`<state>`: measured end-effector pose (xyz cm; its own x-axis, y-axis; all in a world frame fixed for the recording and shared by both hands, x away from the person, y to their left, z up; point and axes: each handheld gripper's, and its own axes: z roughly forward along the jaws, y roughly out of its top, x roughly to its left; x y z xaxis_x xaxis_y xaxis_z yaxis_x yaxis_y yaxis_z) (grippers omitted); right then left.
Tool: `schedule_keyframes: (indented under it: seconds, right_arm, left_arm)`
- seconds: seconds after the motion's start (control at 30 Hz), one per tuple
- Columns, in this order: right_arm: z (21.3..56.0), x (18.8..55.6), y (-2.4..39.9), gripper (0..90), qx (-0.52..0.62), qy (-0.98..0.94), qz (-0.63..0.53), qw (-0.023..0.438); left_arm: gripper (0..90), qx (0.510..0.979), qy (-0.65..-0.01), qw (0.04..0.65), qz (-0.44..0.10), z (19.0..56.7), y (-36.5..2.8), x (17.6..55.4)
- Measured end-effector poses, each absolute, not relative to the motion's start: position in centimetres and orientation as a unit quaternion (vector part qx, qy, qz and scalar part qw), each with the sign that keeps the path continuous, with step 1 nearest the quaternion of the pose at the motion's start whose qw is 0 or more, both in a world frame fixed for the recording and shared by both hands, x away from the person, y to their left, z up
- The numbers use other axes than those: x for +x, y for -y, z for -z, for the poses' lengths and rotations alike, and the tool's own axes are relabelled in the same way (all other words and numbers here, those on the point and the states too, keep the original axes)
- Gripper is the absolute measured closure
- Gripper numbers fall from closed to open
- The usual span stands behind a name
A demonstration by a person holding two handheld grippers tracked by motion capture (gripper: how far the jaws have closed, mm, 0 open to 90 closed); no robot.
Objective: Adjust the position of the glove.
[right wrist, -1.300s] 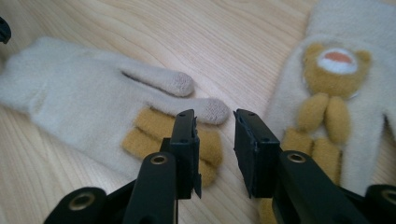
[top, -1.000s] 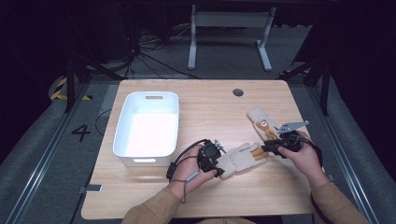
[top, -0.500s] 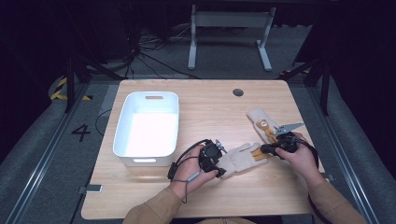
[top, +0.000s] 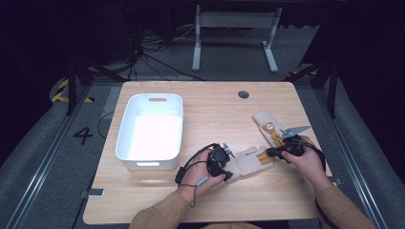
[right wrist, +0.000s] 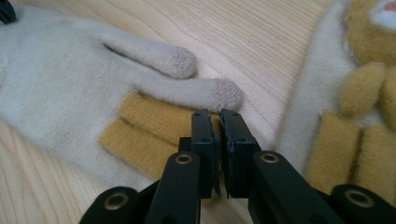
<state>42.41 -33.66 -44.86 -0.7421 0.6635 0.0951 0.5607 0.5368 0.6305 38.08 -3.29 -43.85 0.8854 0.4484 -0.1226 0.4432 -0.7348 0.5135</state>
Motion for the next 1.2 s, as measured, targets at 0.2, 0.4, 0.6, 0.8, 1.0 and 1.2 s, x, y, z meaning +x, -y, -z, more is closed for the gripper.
schedule_keyframes:
  seconds: [0.2, 0.4, 0.6, 0.8, 1.0, 1.2]
  right_arm:
    - [44.8, 42.4, 33.6, 85.4, 0.350, -0.873, -0.329, 0.079]
    - [44.8, 42.3, 33.6, 85.6, 0.346, -0.875, -0.328, 0.084]
    - [44.4, 42.0, 33.5, 86.4, 0.345, -0.872, -0.334, 0.092]
    - [42.5, 41.0, 33.5, 86.7, 0.337, -0.866, -0.356, 0.101]
    - [40.9, 39.7, 33.1, 86.7, 0.321, -0.866, -0.368, 0.112]
    - [40.1, 38.4, 32.6, 86.7, 0.315, -0.867, -0.372, 0.101]
  left_arm:
    - [68.0, 0.935, -0.243, 0.258, -0.012, 43.8, 3.5, 38.0]
    - [83.1, 0.936, -0.242, 0.257, -0.015, 43.8, 3.4, 37.9]
    - [84.0, 0.938, -0.231, 0.258, -0.017, 42.8, 3.0, 38.1]
    - [83.8, 0.944, -0.203, 0.259, -0.017, 41.2, 2.0, 38.0]
    - [83.7, 0.948, -0.175, 0.267, -0.016, 39.6, 0.8, 38.2]
    - [83.3, 0.952, -0.153, 0.266, -0.015, 39.0, -0.2, 38.4]
